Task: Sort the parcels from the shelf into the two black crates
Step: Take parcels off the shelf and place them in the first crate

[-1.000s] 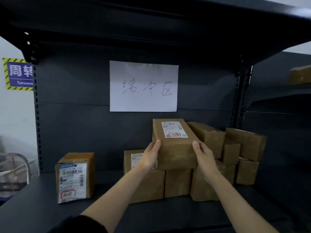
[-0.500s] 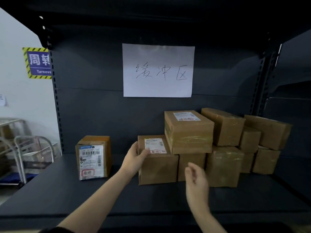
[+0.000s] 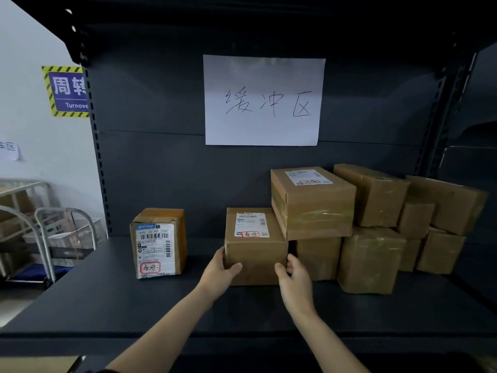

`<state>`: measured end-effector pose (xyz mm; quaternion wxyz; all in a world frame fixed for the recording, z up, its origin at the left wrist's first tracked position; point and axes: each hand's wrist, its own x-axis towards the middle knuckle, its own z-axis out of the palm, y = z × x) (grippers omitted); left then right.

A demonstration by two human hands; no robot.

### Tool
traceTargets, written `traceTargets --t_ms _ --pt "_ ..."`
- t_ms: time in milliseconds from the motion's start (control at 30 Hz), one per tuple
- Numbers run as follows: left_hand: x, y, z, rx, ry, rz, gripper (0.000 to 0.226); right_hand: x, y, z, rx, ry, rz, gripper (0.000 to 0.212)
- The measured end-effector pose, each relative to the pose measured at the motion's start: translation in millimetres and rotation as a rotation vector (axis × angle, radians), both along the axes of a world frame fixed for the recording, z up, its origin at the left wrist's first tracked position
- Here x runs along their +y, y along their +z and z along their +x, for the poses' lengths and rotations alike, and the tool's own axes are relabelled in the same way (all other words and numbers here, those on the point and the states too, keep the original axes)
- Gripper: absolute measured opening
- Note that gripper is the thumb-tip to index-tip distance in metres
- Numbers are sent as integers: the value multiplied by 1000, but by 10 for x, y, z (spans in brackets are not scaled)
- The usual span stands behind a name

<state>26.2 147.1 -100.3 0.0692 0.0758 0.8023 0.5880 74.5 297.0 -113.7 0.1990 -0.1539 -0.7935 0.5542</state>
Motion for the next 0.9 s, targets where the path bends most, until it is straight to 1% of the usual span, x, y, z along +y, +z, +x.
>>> traceTargets --t_ms 133,233,300,367,400,433,467,500,567,667,733,800,900 --pt "-203 -27 -15 -29 29 126 59 -133 -16 -65 2 77 -67 45" --pt "-407 -42 -15 -58 84 231 60 -216 -33 -112 20 153 -106 32" --pt "-516 -24 -44 -78 130 281 74 -248 33 -159 5 193 -136 28" --pt "-567 26 -81 -109 148 327 95 -277 131 -237 -33 219 -185 35" --pt "-564 58 -96 -127 155 336 95 -290 181 -277 -66 227 -205 42" --pt "-551 93 -97 -137 167 337 84 -303 220 -309 -99 232 -209 47" --pt "-533 102 -113 -137 174 336 70 -313 246 -322 -120 239 -208 47" --pt "-527 91 -138 -141 176 324 60 -319 262 -314 -118 251 -216 43" --pt "-539 97 -137 -119 155 287 50 -307 262 -274 -68 283 -248 31" --pt "-599 82 -85 -18 85 221 44 -247 199 -239 -7 319 -267 27" --pt "-634 55 -63 60 16 149 46 -223 122 -233 -5 354 -235 32" --pt "-653 -17 -62 135 -20 45 49 -207 26 -239 -13 359 -144 43" --pt "-663 -137 -89 190 -3 -108 57 -232 -46 -258 -34 321 1 54"
